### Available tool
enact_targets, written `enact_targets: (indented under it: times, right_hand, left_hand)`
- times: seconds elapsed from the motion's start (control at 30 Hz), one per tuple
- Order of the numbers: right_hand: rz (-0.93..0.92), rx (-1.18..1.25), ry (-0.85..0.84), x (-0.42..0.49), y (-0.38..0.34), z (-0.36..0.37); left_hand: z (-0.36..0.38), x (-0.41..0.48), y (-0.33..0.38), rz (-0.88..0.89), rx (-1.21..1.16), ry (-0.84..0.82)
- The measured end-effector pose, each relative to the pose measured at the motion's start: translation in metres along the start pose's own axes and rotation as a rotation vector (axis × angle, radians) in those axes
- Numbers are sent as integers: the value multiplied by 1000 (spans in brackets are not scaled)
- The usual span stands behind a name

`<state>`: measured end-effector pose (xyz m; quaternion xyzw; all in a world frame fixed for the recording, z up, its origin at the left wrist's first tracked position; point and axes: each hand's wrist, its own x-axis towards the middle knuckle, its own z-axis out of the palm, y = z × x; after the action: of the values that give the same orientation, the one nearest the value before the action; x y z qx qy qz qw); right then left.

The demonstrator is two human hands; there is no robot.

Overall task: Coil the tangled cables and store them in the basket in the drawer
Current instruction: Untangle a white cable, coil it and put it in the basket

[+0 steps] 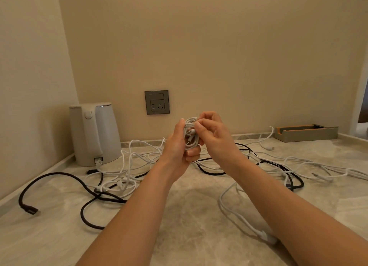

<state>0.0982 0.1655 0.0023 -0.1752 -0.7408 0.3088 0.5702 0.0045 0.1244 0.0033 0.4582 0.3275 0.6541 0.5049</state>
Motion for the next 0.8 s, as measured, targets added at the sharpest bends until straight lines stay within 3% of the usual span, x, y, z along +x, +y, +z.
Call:
enact_targets:
  times: [0.13, 0.23, 0.43, 0.7, 0.8]
  right_hand:
    - [-136, -286, -6, -4, -3, -3]
    - [-167, -345, 35, -6, -2, -2]
    - [23, -251, -70, -5, 1, -9]
    - [57, -229, -78, 1, 1, -14]
    - [100, -190, -64, 4, 0, -18]
  left_hand:
    - [-1, 3, -1, 9, -23, 56]
    - [-3, 2, 0, 8, -19, 76]
    - [0, -1, -1, 27, 4, 96]
    - [3, 6, -7, -85, 150, 197]
    - [2, 6, -8, -32, 283, 287]
